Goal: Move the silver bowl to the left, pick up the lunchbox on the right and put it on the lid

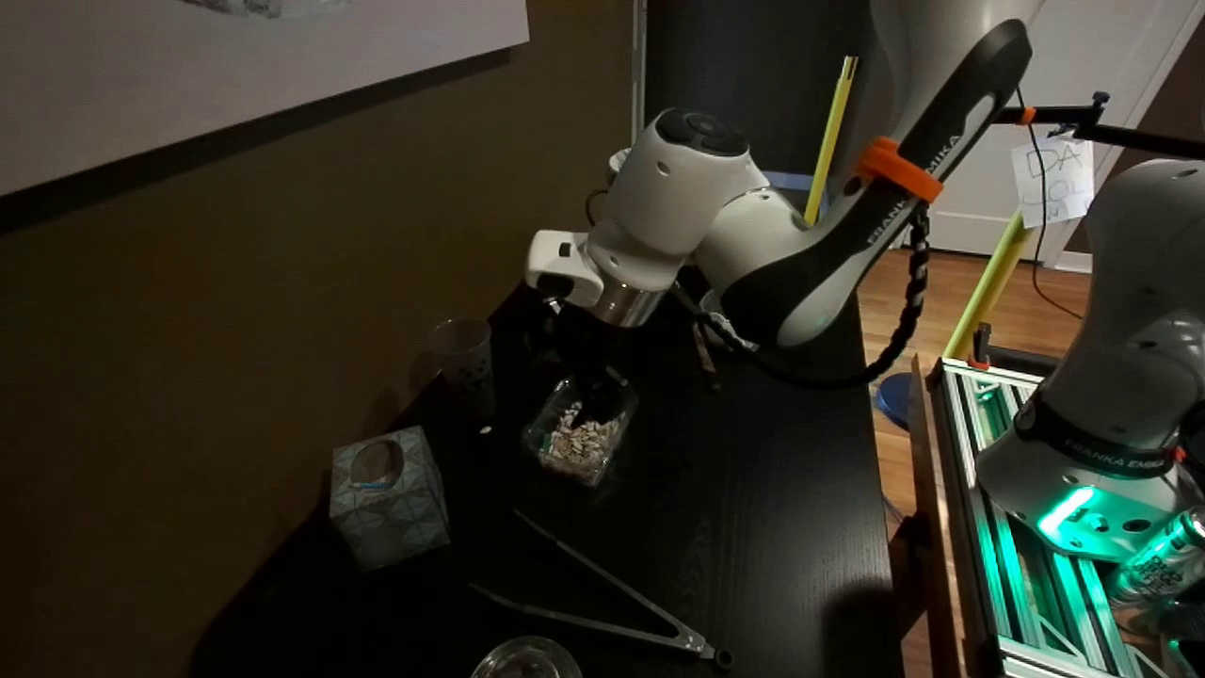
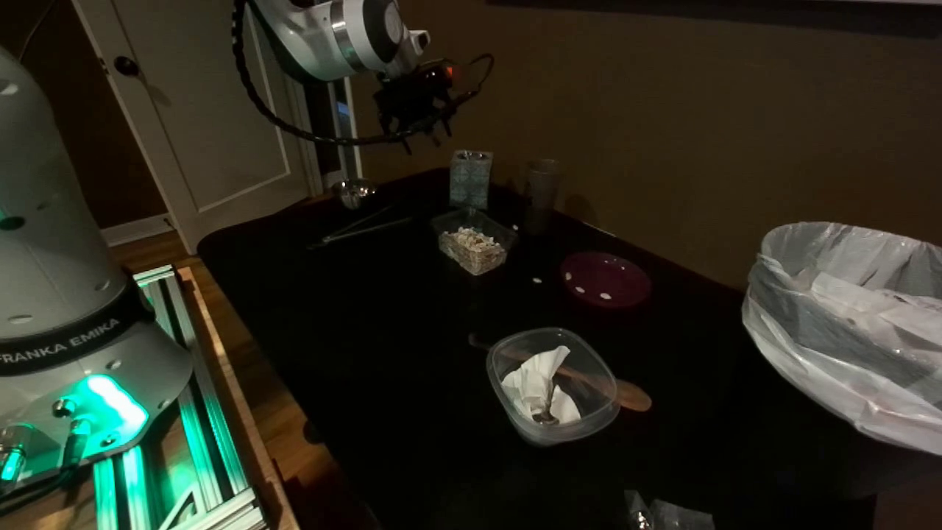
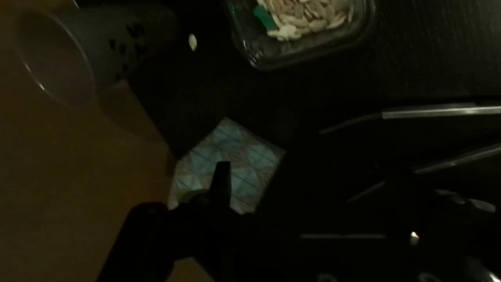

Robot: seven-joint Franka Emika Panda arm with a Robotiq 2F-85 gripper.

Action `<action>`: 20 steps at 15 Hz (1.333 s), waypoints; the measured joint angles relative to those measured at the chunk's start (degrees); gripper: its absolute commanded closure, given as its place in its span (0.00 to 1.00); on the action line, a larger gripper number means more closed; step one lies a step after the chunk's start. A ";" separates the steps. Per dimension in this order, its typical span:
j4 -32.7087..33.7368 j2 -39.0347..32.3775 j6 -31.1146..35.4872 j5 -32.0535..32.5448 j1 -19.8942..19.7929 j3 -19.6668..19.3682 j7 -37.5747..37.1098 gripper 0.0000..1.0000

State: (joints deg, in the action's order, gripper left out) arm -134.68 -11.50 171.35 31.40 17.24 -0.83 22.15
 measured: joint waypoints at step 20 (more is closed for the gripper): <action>-6.78 2.26 -16.59 19.34 5.32 -20.93 -46.16 0.00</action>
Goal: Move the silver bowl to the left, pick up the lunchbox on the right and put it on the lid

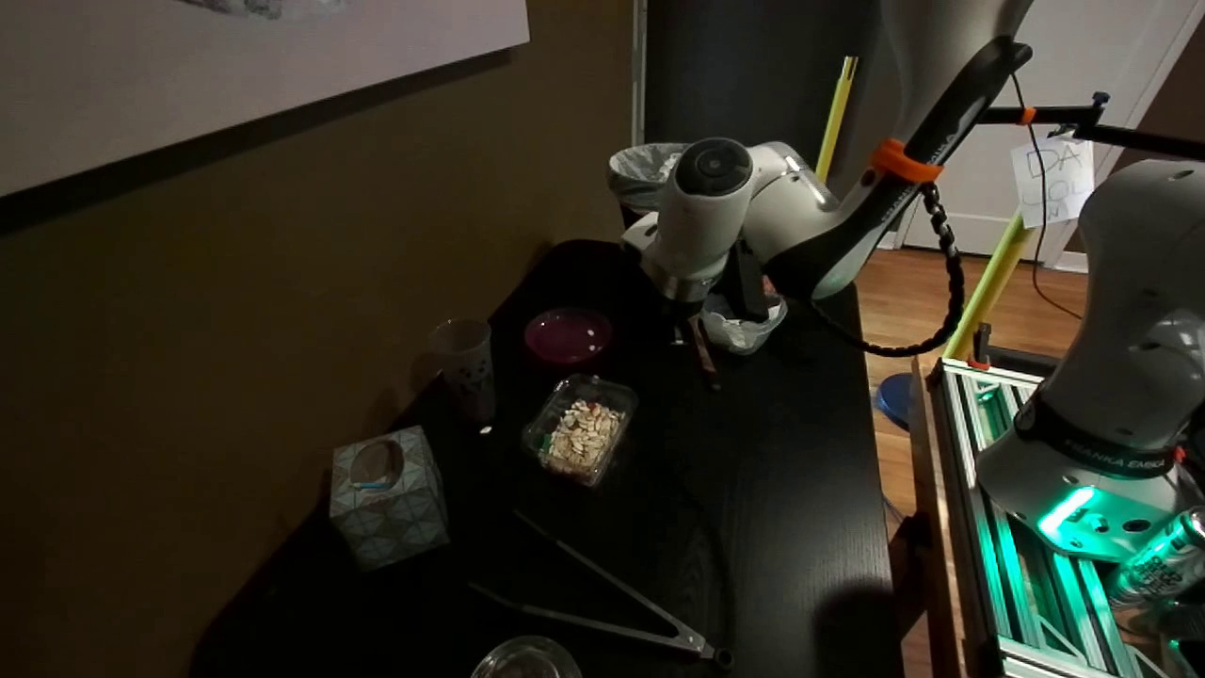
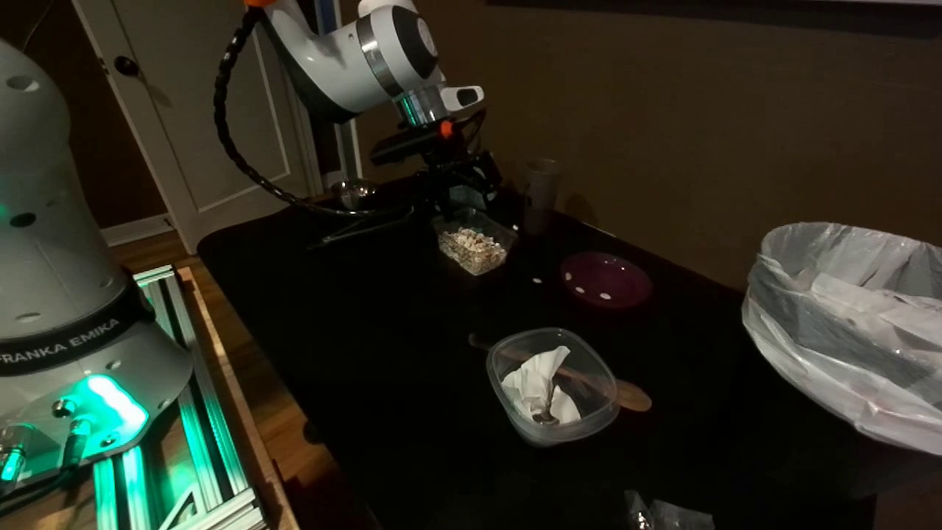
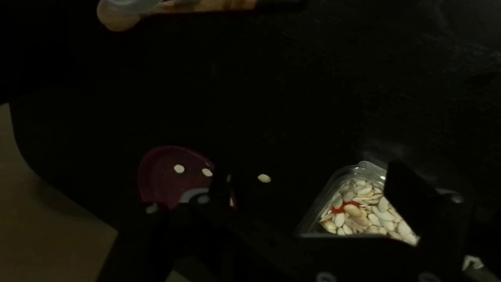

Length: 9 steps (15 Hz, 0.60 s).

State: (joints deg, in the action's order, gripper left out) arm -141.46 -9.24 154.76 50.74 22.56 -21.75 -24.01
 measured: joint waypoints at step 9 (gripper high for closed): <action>4.65 -5.74 0.00 -9.88 -21.27 1.20 -0.54 0.00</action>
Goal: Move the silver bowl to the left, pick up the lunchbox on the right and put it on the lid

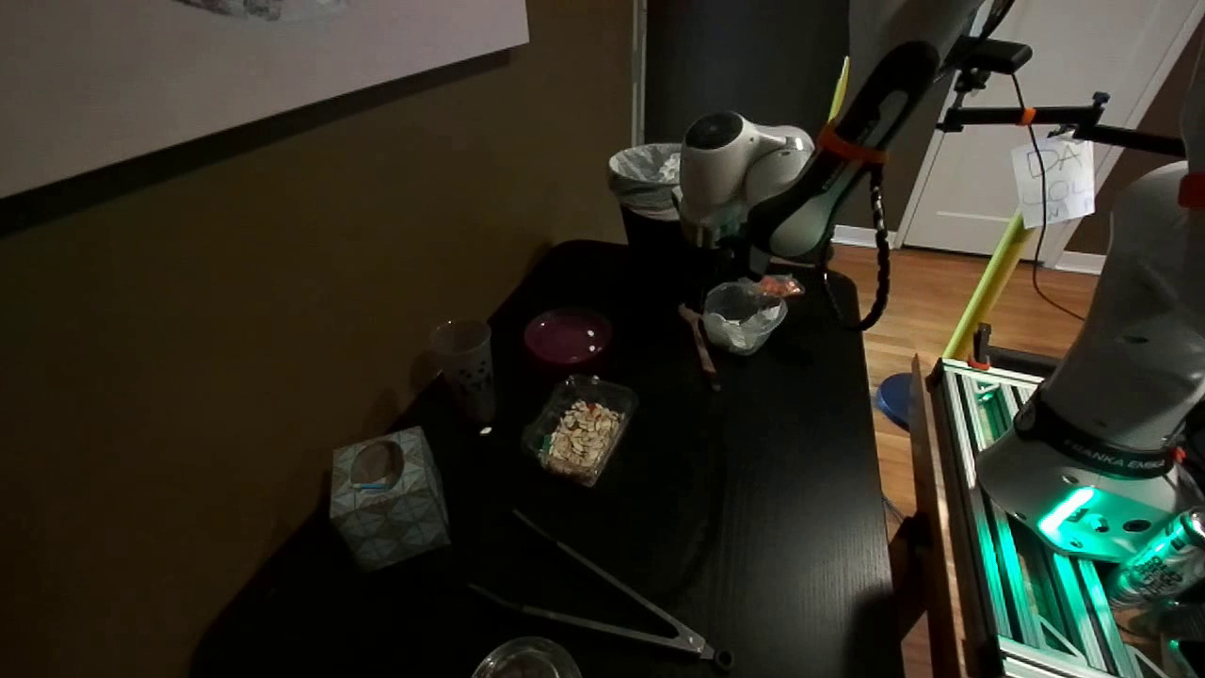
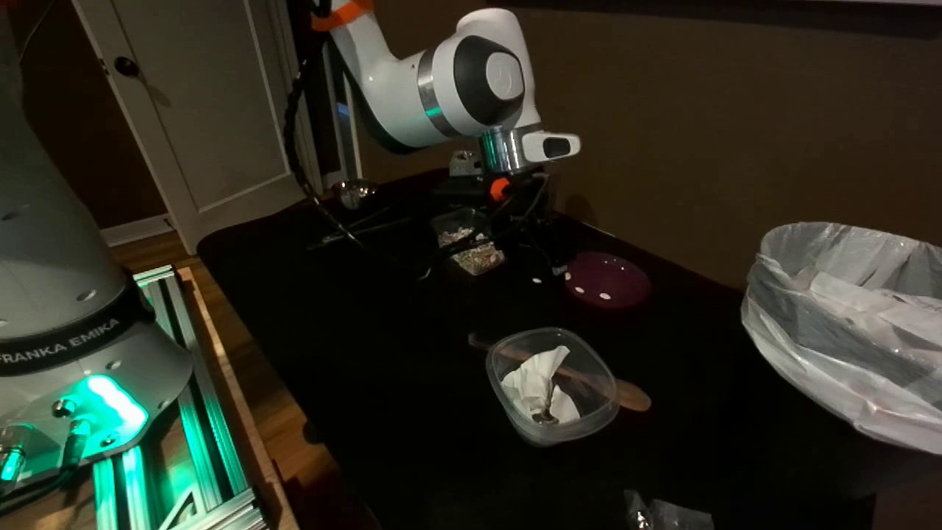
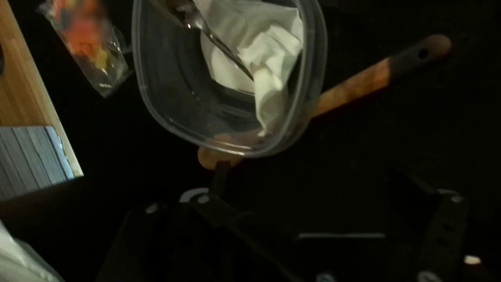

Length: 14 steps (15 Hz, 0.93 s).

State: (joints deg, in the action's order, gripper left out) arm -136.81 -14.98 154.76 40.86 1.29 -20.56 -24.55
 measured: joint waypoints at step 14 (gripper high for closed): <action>5.19 -10.64 -6.41 -29.01 -3.68 4.31 -2.45 0.65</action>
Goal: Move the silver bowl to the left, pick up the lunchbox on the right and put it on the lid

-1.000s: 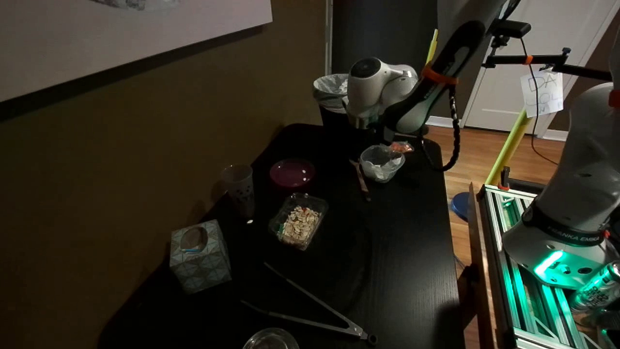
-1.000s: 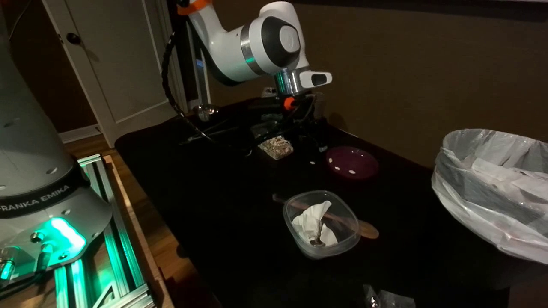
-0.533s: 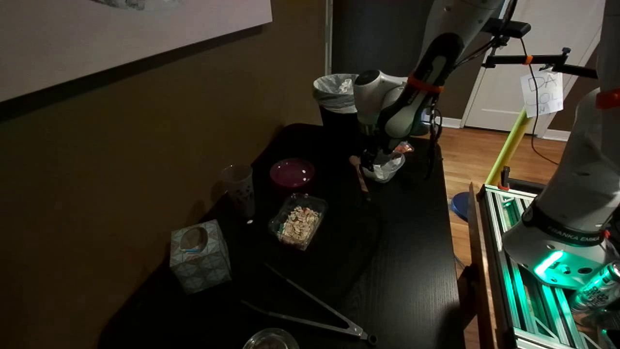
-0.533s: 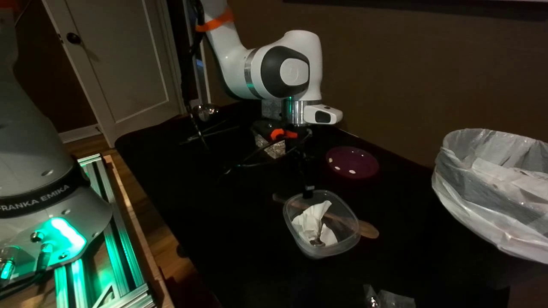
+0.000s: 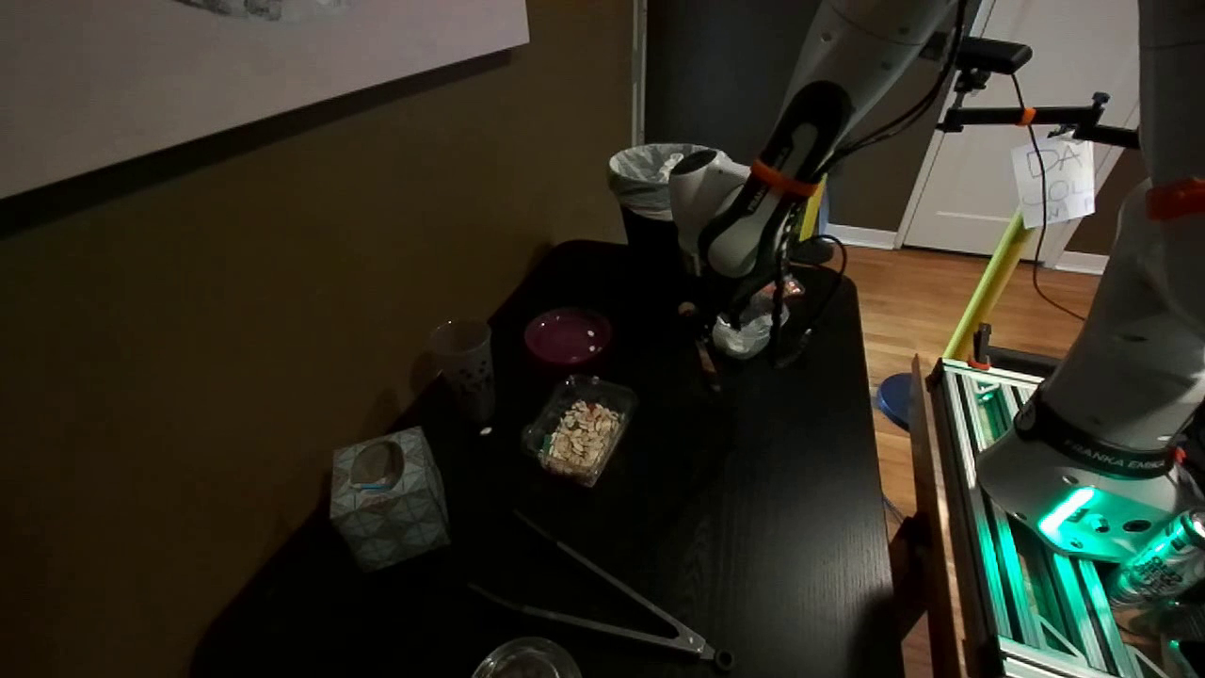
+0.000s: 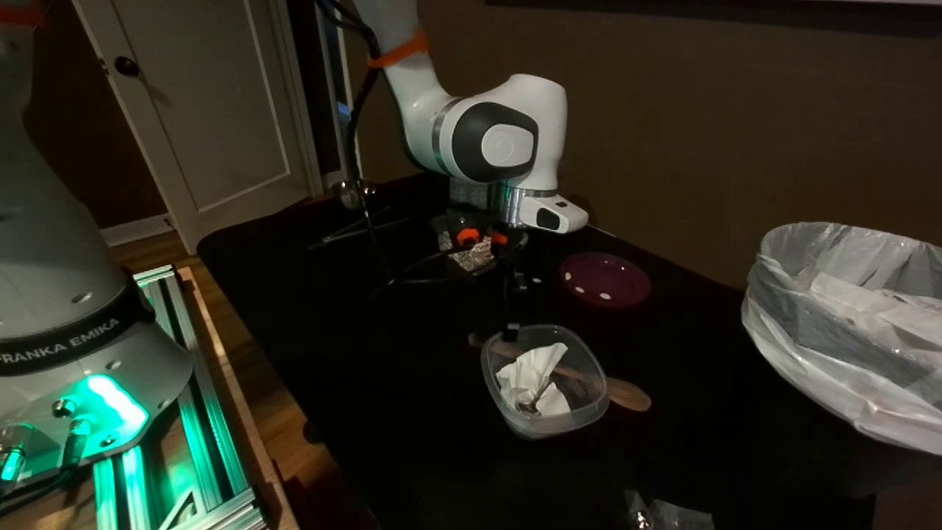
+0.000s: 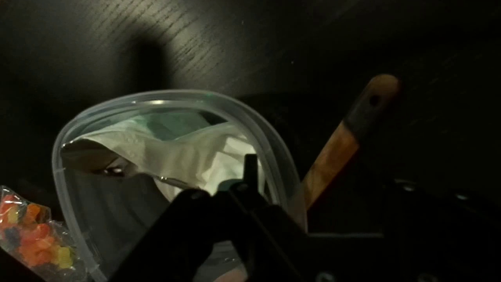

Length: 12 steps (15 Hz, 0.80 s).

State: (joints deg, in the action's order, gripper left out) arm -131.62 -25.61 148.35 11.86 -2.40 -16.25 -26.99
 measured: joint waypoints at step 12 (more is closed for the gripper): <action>2.52 0.11 0.10 5.25 6.98 -5.18 -9.68 0.99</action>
State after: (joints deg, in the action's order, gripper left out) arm -129.09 -25.50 148.45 17.11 4.59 -21.43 -36.68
